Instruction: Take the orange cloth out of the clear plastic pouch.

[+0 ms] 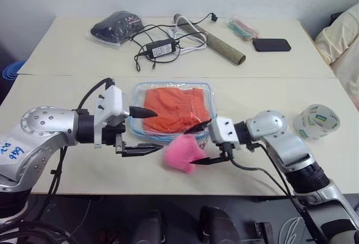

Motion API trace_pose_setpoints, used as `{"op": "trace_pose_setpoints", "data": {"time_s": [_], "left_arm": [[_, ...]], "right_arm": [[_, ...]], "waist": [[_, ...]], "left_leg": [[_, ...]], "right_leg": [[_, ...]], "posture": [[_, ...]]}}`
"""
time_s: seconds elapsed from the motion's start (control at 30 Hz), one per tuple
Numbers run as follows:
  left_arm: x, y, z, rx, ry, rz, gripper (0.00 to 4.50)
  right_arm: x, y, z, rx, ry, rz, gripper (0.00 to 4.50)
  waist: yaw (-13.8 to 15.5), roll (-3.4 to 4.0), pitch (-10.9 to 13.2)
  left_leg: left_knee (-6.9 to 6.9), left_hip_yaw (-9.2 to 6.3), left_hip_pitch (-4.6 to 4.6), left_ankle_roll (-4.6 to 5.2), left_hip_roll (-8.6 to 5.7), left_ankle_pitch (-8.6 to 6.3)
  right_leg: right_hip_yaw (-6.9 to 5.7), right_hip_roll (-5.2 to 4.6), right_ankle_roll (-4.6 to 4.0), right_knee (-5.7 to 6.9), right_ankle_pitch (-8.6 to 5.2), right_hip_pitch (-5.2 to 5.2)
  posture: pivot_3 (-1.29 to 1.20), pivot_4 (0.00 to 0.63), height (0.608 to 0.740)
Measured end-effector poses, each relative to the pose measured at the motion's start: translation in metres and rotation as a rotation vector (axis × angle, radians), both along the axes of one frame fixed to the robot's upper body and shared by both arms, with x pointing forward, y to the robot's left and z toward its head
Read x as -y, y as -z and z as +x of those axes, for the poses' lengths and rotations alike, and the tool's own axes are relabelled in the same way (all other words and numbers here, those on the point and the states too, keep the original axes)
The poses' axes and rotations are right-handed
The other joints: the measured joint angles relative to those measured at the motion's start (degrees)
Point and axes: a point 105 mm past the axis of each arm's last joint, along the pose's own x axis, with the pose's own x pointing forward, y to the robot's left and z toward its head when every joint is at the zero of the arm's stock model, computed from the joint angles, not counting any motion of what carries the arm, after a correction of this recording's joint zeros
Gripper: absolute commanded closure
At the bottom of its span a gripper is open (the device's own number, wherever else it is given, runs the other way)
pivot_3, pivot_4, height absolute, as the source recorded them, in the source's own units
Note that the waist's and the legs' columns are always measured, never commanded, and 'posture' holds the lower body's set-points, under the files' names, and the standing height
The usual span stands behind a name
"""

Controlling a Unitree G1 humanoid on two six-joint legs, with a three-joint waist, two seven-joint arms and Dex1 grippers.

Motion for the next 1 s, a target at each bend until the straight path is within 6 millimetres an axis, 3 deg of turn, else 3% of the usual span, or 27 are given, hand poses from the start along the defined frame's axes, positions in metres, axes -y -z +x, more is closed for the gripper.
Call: {"op": "trace_pose_setpoints", "data": {"time_s": [0.17, 0.3, 0.5, 0.63, 0.73, 0.83, 0.93, 1.0], "left_arm": [[0.013, 0.014, 0.003, 0.004, 0.087, 0.05, 0.0], [0.022, 0.034, 0.01, 0.052, 0.164, 0.162, 0.0], [0.037, 0.055, 0.02, 0.098, 0.271, 0.231, 0.0], [0.056, 0.074, 0.022, 0.095, 0.323, 0.233, 0.0], [0.058, 0.081, 0.024, 0.097, 0.323, 0.254, 0.0], [0.052, 0.085, 0.029, 0.073, 0.297, 0.26, 0.39], [0.051, 0.085, 0.029, 0.075, 0.294, 0.259, 1.03], [0.052, 0.085, 0.029, 0.072, 0.293, 0.255, 1.68]], "right_arm": [[0.026, -0.035, -0.006, -0.009, 0.015, 0.008, 0.01], [0.052, -0.049, 0.014, 0.106, 0.11, -0.056, 0.01], [0.084, -0.005, 0.054, 0.248, 0.203, -0.255, 0.01], [0.078, 0.02, 0.066, 0.302, 0.18, -0.263, 0.01], [0.076, 0.028, 0.074, 0.341, 0.176, -0.269, 0.01], [0.076, 0.022, 0.079, 0.375, 0.175, -0.264, 0.5], [0.068, 0.018, 0.081, 0.377, 0.163, -0.229, 1.39], [0.063, 0.018, 0.08, 0.366, 0.152, -0.208, 2.08]], "waist": [[0.55, 0.0, 0.0], [0.58, -0.03, -0.02], [0.38, -0.05, -0.01], [-0.09, -0.06, 0.0], [-0.26, -0.05, 0.0], [-0.27, -0.05, 0.0], [-0.26, -0.06, 0.0], [-0.12, -0.05, 0.0]], "left_leg": [[0.07, 0.03, -0.01, 0.05, -0.06, -0.03], [0.07, 0.47, 0.0, 0.05, -0.08, -0.03], [0.07, 0.66, -0.01, 0.07, -0.06, -0.04], [0.07, 0.63, -0.02, 0.07, -0.03, -0.04], [0.08, 0.61, -0.02, 0.07, 0.01, -0.04], [0.1, 0.59, -0.02, 0.07, 0.08, -0.04], [0.13, 0.57, -0.02, 0.07, 0.14, -0.04], [0.18, 0.55, -0.04, 0.07, 0.14, -0.04]], "right_leg": [[0.01, -0.01, 0.0, 0.01, 0.0, 0.01], [-0.01, 0.0, 0.0, 0.0, 0.0, 0.01], [0.04, 0.01, 0.01, 0.01, 0.0, -0.03], [0.01, 0.01, 0.01, 0.03, 0.0, -0.03], [0.01, 0.01, 0.01, 0.03, 0.0, -0.03], [0.0, 0.01, 0.01, 0.05, 0.0, -0.03], [0.01, 0.0, 0.0, 0.05, 0.0, -0.02], [0.0, -0.01, 0.0, 0.07, 0.0, -0.02]], "posture": [[0.0, 0.15, 0.74], [0.0, 0.15, 0.74], [0.0, 0.15, 0.74], [0.0, 0.15, 0.74], [0.0, 0.15, 0.74], [0.0, 0.15, 0.74], [0.0, 0.15, 0.74], [0.0, 0.15, 0.74]]}}
